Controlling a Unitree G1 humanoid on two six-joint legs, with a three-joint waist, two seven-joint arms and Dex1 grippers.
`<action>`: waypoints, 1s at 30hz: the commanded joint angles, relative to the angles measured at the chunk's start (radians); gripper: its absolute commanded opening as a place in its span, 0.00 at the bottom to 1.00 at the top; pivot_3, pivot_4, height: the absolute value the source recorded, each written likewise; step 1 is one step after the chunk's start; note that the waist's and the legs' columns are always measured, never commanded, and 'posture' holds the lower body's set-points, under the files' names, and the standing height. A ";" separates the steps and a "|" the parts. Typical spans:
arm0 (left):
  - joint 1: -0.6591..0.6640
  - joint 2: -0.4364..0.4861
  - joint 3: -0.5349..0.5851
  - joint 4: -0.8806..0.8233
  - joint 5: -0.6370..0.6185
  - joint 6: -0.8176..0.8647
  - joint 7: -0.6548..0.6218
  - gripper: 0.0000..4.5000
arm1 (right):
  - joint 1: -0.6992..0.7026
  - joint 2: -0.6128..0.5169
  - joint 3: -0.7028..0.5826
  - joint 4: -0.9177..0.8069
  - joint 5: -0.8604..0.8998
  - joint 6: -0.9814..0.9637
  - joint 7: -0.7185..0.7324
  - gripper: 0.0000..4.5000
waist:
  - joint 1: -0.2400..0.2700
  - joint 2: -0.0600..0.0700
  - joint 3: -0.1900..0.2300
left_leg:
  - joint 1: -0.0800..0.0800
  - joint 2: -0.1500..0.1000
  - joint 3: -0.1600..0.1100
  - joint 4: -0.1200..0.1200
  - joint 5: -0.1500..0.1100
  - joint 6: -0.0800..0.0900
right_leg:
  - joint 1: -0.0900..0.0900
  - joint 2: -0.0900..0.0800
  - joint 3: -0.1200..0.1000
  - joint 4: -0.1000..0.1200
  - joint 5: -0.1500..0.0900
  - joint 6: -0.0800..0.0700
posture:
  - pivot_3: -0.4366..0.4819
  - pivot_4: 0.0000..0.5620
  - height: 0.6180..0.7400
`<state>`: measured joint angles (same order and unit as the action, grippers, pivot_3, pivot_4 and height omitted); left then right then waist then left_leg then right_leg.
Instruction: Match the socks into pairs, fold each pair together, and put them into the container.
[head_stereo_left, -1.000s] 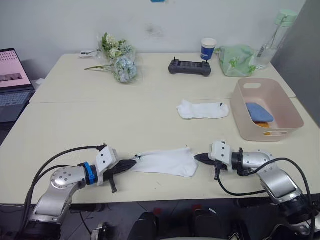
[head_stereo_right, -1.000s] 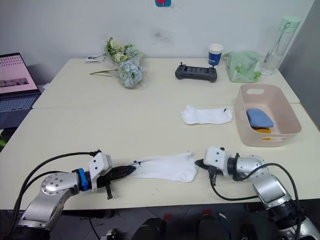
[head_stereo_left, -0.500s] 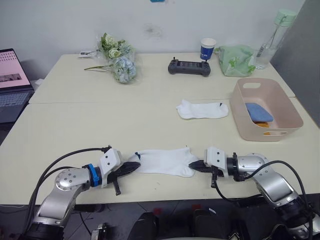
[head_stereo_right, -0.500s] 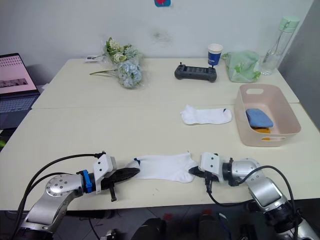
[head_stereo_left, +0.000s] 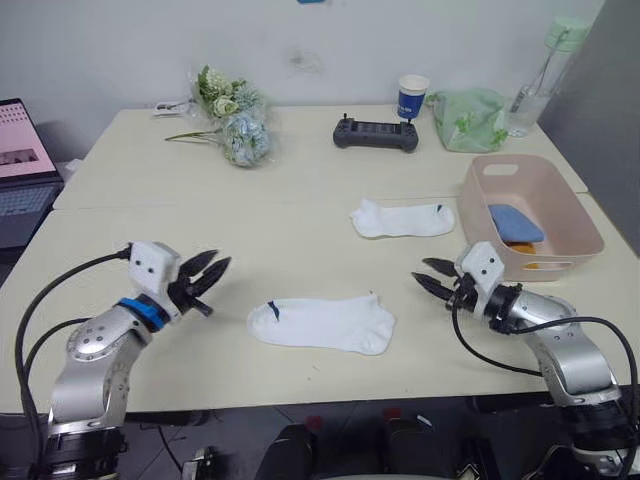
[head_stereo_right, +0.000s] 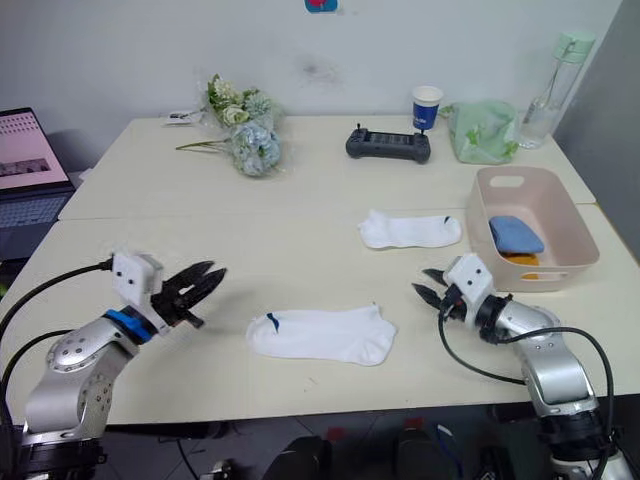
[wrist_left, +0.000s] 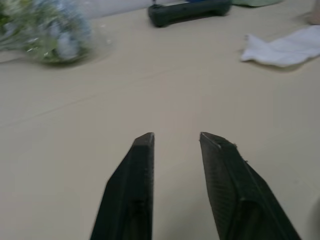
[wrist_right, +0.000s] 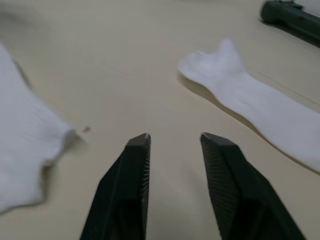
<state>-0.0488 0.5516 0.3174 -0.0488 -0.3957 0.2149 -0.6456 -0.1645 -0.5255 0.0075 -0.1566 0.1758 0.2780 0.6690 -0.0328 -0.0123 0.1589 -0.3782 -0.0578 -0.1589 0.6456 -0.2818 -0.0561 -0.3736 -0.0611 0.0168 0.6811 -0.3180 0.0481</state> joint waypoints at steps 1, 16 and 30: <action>0.021 -0.022 0.038 -0.002 0.008 -0.011 0.063 0.55 | 0.012 0.028 -0.011 0.003 -0.035 -0.042 -0.067 0.67 | 0.001 0.000 0.000 | 0.000 0.000 0.000 0.000 0.000 0.000 | 0.000 0.000 0.000 0.000 0.000 0.000 | 0.48 0.27 1.00; 0.020 0.020 -0.032 -0.166 -0.074 0.076 -0.030 1.00 | -0.212 0.144 0.124 0.153 -0.146 -0.031 -0.120 1.00 | -0.002 0.000 0.000 | 0.000 0.000 0.000 0.000 0.000 0.000 | 0.000 0.001 0.000 0.001 0.000 0.000 | 0.48 0.27 1.00; -0.196 -0.030 -0.233 -0.333 -0.084 0.219 -0.002 1.00 | -0.664 0.265 0.240 0.808 -0.332 -0.114 -0.205 0.96 | -0.011 0.000 0.000 | -0.001 0.000 0.001 0.001 0.001 -0.001 | -0.001 0.003 0.000 0.000 0.001 -0.001 | 0.48 0.27 1.00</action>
<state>-0.2338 0.5347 0.0837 -0.3489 -0.4960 0.4511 -0.6797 -0.7990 -0.2576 0.2586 0.6080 -0.1381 0.1868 0.4949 -0.0434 -0.0122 0.1589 -0.3792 -0.0575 -0.1579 0.6466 -0.2811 -0.0573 -0.3749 -0.0581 0.0171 0.6821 -0.3174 0.0472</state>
